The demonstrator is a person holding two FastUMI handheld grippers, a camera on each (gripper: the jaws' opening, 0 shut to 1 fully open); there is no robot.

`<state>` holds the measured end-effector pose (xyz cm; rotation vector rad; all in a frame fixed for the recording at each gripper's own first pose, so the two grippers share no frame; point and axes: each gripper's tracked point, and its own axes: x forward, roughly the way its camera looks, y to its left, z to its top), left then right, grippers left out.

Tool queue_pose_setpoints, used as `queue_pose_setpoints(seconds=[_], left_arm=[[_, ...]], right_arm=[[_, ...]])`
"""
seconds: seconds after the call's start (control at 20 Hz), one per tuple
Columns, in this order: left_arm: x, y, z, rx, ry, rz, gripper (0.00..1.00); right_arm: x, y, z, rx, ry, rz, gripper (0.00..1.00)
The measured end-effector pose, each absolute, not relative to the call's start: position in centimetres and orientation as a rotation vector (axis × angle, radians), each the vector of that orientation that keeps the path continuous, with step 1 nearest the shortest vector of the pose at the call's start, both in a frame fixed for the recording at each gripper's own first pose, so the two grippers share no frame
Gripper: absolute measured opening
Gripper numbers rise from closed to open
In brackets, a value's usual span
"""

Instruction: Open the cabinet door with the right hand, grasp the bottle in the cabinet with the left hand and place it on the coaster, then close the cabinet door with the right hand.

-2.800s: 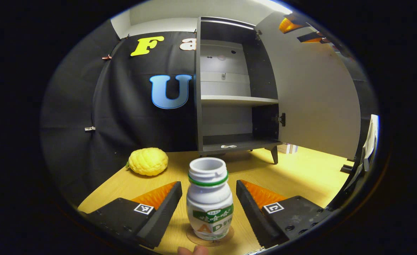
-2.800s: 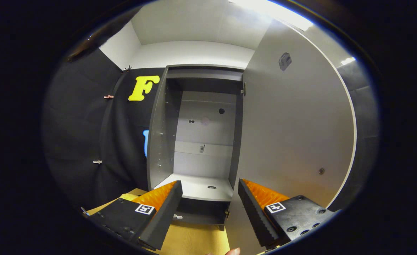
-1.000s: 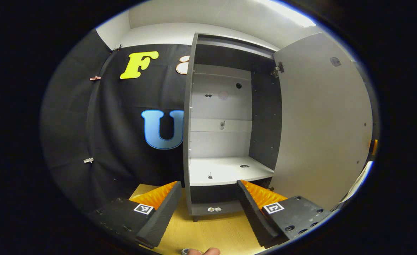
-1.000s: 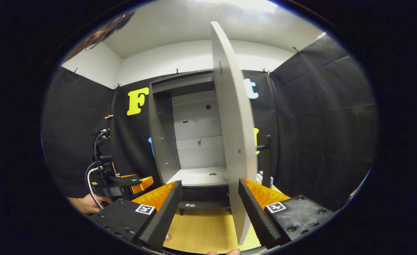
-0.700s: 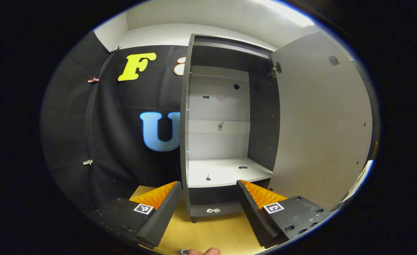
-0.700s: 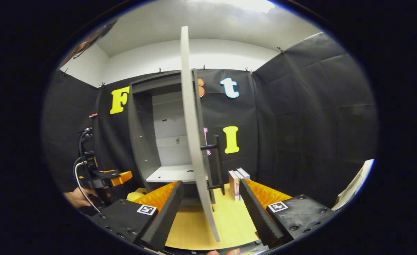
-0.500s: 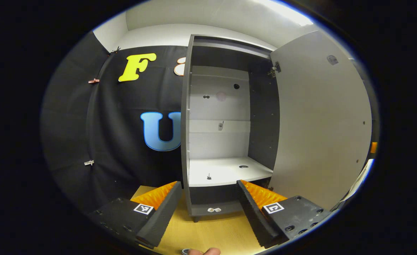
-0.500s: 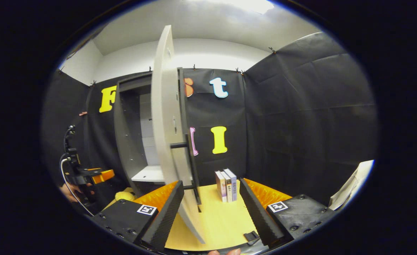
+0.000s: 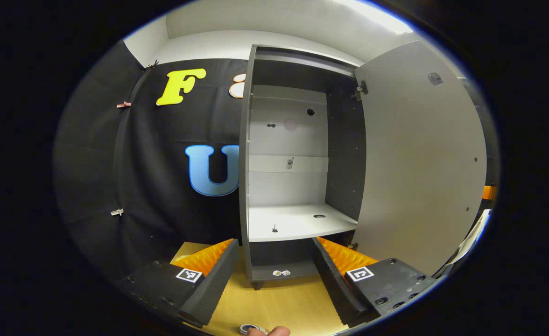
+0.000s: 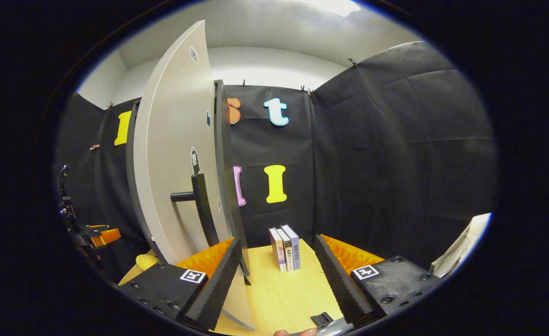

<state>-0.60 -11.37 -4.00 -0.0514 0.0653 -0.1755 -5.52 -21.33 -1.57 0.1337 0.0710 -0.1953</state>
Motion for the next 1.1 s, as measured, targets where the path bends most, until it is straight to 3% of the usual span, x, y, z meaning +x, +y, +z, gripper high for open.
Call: queue_pose_setpoints(seconds=[0.5,1.1], left_arm=[[-1.1,-8.7,-4.2,-0.060,0.069,-0.139,0.97],[-1.8,-5.4,-4.2,-0.065,0.060,-0.091,0.97]], right_arm=[[-5.9,-18.5,-1.5,0.150,0.091,-0.208,0.97],[-5.2,-8.8,-1.7,0.176,0.088,-0.112,0.98]])
